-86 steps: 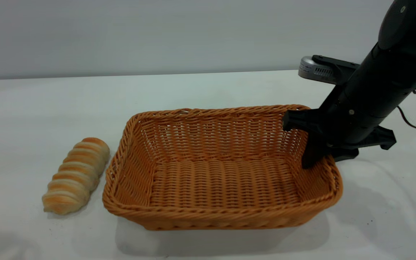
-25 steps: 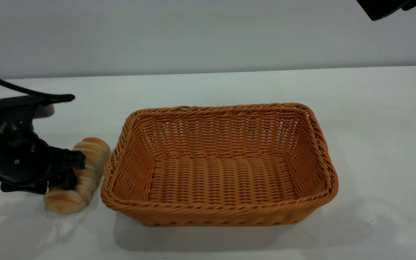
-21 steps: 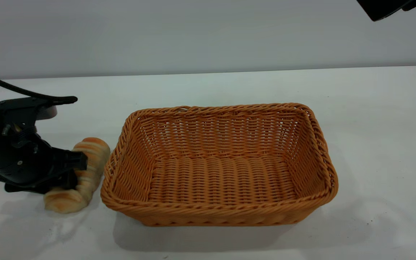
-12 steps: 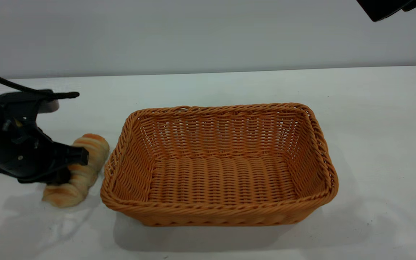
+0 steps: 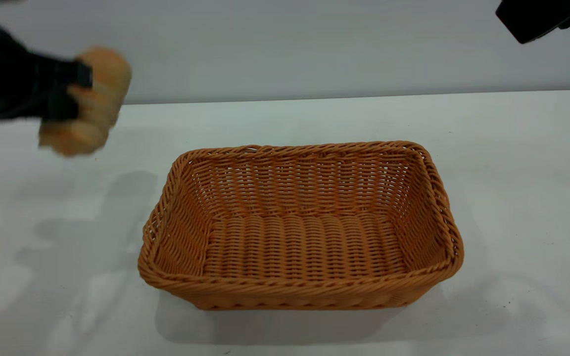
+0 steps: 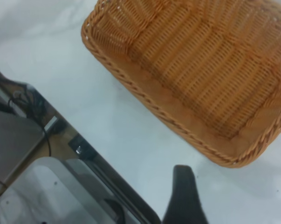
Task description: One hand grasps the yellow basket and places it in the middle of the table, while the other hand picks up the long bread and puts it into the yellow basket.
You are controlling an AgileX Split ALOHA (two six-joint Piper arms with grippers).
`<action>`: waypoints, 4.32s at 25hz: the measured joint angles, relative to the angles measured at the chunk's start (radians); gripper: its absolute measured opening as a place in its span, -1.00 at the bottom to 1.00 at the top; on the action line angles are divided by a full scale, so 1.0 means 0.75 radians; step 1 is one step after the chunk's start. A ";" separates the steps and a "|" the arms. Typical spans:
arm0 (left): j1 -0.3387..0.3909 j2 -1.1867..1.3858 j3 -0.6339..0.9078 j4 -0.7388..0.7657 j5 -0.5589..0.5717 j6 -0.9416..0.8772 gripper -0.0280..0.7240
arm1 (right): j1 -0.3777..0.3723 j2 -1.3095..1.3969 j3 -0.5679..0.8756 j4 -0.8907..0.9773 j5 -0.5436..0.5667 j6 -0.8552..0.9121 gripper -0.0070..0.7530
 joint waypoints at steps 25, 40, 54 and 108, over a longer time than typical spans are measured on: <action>-0.472 0.380 -0.051 0.462 -0.367 -0.417 -0.72 | 0.000 -0.264 0.000 0.034 0.122 0.000 0.51; -0.472 0.337 -0.128 1.069 -0.247 -0.869 0.80 | 0.000 -0.297 0.000 -0.048 0.170 0.035 0.51; -0.456 -0.515 -0.117 1.171 0.791 -0.868 0.47 | 0.000 -0.687 0.073 -0.434 0.268 0.373 0.50; -0.455 -1.933 0.326 0.272 1.751 -0.160 0.46 | 0.000 -1.422 0.669 -0.574 0.291 0.589 0.45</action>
